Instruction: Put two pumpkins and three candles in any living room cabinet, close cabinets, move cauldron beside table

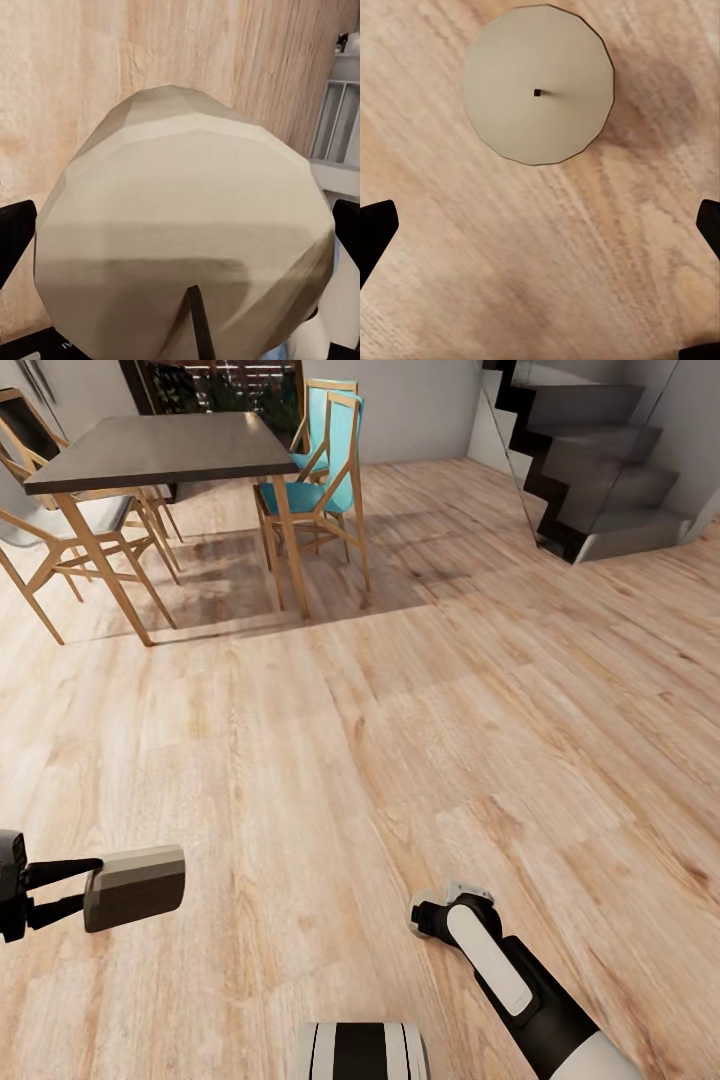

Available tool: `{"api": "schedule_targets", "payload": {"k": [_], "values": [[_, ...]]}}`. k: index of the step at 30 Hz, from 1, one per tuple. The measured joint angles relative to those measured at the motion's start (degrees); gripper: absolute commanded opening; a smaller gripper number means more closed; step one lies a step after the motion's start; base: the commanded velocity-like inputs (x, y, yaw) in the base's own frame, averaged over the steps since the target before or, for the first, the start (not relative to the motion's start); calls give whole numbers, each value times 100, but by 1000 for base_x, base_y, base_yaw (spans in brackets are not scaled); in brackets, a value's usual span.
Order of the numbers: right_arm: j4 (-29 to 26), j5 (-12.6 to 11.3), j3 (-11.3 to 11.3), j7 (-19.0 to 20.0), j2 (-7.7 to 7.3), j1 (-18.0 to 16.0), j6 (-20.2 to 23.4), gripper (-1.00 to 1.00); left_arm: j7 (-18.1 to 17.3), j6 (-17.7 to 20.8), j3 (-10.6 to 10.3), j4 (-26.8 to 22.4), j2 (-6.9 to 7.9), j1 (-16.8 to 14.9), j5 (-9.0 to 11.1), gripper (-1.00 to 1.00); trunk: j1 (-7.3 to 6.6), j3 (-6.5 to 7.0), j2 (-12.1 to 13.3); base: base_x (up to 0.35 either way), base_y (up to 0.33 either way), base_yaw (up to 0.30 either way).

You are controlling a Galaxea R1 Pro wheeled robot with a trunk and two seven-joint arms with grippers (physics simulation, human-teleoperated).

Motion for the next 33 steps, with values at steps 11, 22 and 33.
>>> {"api": "schedule_targets", "payload": {"k": [11, 22, 33], "values": [[0, 1, 0, 0, 2, 0, 0, 100, -1380, 1, 0, 7, 45, 233, -597, -100, 0, 0, 0, 4, 1, 0], [1, 1, 0, 0, 2, 0, 0, 100, -4767, -52, 19, 780, 36, 269, -3020, -100, -1, 0, 0, 91, 19, 0], [18, 7, 0, 0, 2, 0, 0, 100, -5004, -61, 22, 805, 25, 272, -3293, -100, -1, 0, 0, 86, 0, 0]]}}
